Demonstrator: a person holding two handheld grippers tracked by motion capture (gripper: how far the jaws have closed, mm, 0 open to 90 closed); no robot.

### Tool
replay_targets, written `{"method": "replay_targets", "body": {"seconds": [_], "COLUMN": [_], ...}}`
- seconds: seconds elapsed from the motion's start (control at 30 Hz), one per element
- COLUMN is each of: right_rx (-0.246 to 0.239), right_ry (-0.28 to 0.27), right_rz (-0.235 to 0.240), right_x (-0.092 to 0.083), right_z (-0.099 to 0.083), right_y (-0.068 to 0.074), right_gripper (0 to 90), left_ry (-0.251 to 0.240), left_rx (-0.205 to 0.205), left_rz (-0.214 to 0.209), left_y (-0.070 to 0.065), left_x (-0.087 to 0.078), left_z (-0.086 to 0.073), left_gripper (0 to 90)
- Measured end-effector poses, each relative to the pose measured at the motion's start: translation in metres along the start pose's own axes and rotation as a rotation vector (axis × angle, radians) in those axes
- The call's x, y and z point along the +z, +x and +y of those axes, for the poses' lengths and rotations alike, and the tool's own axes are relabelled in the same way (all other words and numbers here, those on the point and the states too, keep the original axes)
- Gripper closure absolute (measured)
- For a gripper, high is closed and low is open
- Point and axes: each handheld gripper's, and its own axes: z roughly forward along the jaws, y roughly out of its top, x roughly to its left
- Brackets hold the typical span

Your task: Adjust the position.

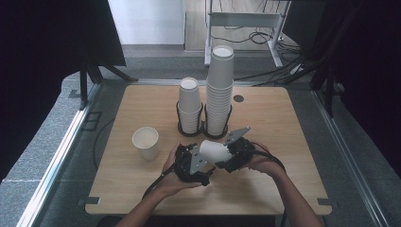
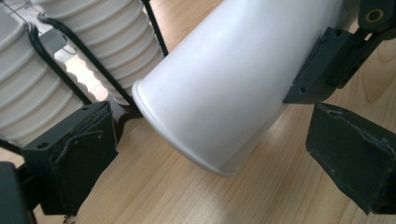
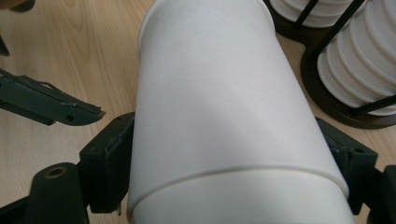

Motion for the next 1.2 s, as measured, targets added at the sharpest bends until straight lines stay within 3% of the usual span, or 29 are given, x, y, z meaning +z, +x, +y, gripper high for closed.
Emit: {"method": "replay_targets", "body": {"seconds": [0.1, 0.27, 0.43, 0.63, 1.0, 1.2], "right_rx": [0.034, 0.09, 0.147, 0.212, 0.238, 0.238], "right_ry": [-0.023, -0.072, -0.158, -0.26, -0.46, -0.529], "right_rz": [-0.014, -0.046, -0.079, -0.121, -0.154, -0.177], "right_x": [0.0, 0.002, 0.003, 0.001, 0.002, 0.004], "right_z": [-0.001, -0.002, -0.005, -0.011, -0.026, -0.033], "right_y": [0.0, 0.001, 0.003, 0.008, 0.023, 0.029], "right_gripper": [18.7, 18.6, 18.7, 18.7, 18.7, 18.6], "left_ry": [-0.007, 0.0, 0.005, -0.003, 0.003, 0.016], "left_rx": [-0.042, -0.068, -0.117, -0.206, -0.361, -0.396], "left_rz": [-0.01, -0.004, 0.006, -0.04, -0.12, -0.128], "left_y": [0.004, 0.009, 0.014, 0.022, 0.032, 0.033], "left_x": [-0.001, -0.003, -0.003, -0.007, -0.007, -0.005], "left_z": [-0.003, -0.006, -0.01, -0.013, -0.022, -0.027], "left_gripper": [2.8, 3.5, 4.7, 7.3, 8.6, 8.6]}}
